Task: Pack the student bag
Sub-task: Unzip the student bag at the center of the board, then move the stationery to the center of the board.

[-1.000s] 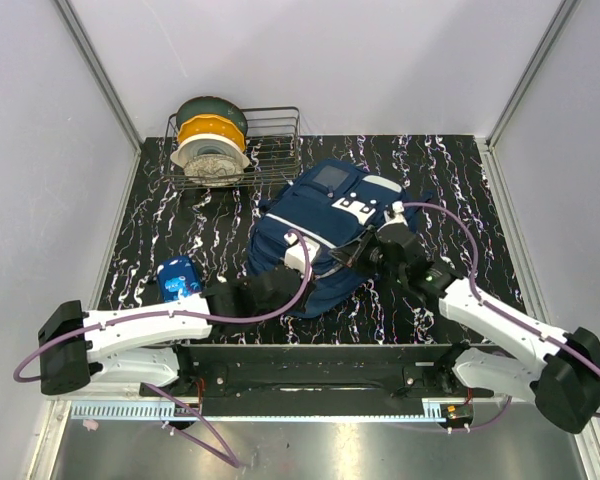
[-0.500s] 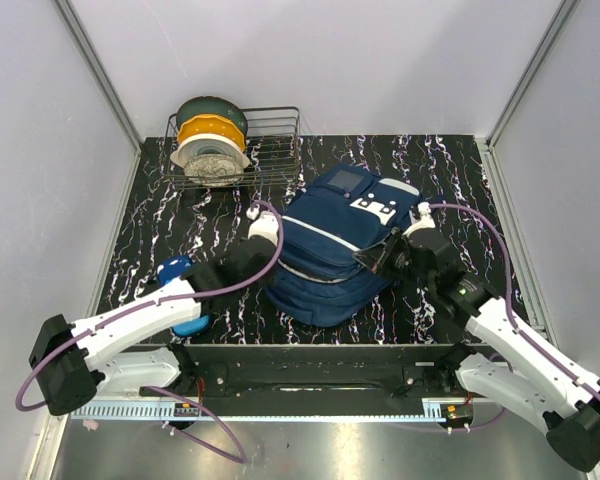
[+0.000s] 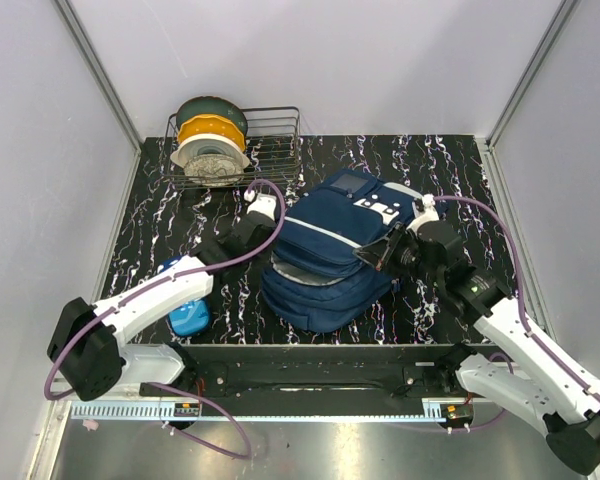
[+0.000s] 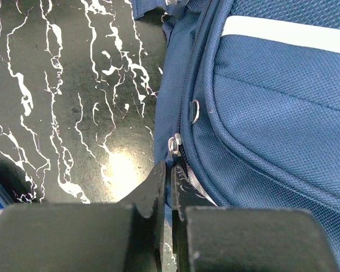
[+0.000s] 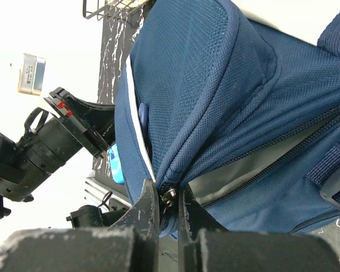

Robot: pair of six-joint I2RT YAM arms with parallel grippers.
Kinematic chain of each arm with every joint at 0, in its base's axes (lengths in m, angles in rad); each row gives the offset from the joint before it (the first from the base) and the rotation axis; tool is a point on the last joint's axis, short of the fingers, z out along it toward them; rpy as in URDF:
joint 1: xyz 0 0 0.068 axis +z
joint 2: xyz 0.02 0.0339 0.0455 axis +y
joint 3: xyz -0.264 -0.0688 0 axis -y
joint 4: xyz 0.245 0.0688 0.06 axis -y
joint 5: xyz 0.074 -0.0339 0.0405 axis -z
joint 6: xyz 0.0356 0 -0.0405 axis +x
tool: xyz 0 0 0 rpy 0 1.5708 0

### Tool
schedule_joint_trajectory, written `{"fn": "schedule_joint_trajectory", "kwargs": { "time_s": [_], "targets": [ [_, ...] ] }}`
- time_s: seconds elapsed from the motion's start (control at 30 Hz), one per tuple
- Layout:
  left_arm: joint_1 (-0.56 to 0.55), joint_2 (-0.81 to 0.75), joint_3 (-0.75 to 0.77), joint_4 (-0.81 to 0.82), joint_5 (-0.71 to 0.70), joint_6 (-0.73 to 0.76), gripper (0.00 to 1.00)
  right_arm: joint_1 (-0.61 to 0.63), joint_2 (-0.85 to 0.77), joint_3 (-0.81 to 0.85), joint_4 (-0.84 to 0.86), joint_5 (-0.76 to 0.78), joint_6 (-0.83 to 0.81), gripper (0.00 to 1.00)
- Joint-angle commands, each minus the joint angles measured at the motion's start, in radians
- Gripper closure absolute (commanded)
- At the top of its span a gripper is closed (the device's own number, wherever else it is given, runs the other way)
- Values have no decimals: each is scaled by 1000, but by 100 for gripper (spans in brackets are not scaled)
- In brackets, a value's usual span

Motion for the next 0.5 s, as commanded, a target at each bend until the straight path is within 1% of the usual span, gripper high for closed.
{"fn": "schedule_joint_trajectory", "kwargs": {
  "time_s": [0.0, 0.13, 0.17, 0.3, 0.33, 0.4, 0.43, 0.47],
  "targets": [
    [34, 9, 61, 58, -76, 41, 96, -5, 1, 149, 110, -79, -36, 100],
    [54, 10, 43, 150, -33, 99, 94, -15, 14, 184, 98, -133, -35, 100],
    [59, 9, 34, 206, -27, 104, 93, -18, 15, 198, 92, -141, -29, 100],
    [89, 3, 31, 259, 19, 99, 90, -21, 20, 216, 63, -136, -10, 100],
    [89, -6, 34, 256, 27, 98, 79, -21, 26, 219, 60, -128, -3, 100],
    [89, -52, 26, 248, 28, 81, 68, -21, 46, 215, 61, -96, 10, 100],
    [89, -74, 18, 239, 16, 73, 44, -21, 53, 209, 61, -79, 26, 100],
    [89, -124, 11, 231, 8, 63, 29, -21, 63, 204, 63, -64, 31, 100]
  ]
}}
